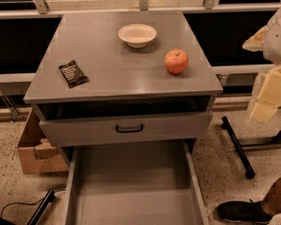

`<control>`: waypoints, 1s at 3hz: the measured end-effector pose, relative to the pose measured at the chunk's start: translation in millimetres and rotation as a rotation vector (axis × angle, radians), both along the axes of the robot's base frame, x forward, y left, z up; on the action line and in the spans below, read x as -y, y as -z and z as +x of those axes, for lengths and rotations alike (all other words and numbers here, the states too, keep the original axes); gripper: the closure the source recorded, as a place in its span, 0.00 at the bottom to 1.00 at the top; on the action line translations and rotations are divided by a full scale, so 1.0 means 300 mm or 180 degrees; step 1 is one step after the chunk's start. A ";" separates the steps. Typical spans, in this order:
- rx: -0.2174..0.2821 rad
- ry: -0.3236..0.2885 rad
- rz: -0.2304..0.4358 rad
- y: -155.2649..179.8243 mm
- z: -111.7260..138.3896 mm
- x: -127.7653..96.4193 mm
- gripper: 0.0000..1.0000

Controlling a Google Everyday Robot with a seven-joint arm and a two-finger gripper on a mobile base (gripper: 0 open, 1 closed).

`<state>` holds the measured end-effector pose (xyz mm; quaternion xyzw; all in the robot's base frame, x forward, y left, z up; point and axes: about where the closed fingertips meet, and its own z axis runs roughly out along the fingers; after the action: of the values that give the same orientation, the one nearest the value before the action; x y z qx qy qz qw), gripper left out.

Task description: Place apple into middle drawer

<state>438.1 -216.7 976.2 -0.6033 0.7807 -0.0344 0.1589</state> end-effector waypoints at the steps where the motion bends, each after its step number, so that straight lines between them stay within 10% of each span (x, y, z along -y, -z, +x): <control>1: 0.0001 0.0000 0.0000 0.000 0.000 0.000 0.00; 3: 0.0662 0.0285 0.0381 0.046 0.254 0.099 0.00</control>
Offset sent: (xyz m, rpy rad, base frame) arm 0.0638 -0.0165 -0.0128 0.0979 -0.2022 0.0127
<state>514.2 -246.3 962.3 -0.5504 0.7869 -0.0572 0.2731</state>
